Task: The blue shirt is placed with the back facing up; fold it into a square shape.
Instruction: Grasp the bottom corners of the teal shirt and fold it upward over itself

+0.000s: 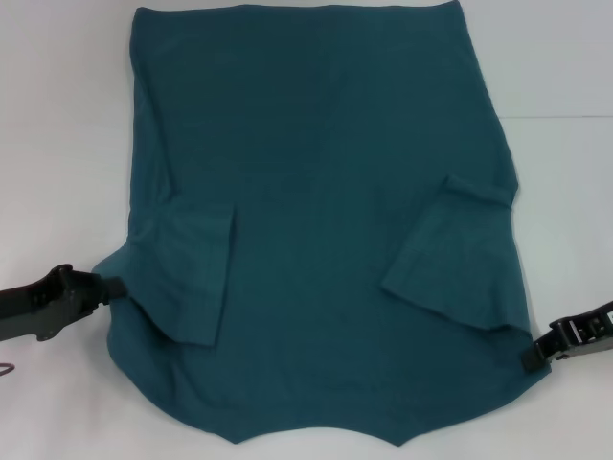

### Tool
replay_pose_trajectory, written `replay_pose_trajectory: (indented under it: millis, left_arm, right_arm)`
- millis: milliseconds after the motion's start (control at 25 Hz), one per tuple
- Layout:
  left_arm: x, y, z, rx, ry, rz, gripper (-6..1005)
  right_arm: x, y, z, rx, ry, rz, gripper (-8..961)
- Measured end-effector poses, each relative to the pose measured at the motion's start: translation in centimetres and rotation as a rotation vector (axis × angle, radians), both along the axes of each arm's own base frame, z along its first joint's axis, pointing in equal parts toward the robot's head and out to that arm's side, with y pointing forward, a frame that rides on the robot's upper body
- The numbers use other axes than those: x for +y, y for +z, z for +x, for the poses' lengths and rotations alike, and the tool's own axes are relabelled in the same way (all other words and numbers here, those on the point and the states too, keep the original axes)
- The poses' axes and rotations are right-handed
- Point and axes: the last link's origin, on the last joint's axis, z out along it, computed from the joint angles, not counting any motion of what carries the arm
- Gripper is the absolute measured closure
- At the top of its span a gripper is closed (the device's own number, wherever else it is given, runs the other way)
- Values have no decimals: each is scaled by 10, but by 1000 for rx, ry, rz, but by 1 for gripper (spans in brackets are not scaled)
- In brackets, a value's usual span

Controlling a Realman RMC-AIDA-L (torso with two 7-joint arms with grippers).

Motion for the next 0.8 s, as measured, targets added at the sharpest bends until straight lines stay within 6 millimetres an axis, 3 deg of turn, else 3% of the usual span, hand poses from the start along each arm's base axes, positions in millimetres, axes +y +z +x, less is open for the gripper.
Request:
replay_pose_trajectory:
  millis: [80, 520, 800]
  left_arm:
    - [-2, 1, 2, -3, -16, -16, 962]
    - [-33, 17, -1, 9, -54, -148, 962]
    - [-56, 23, -11, 25, -22, -209, 961]
  right_arm:
    - [-4, 3, 1, 16, 1, -8, 899]
    - [-34, 22, 15, 78, -23, -74, 894]
    - [-62, 19, 16, 159, -10, -178, 891]
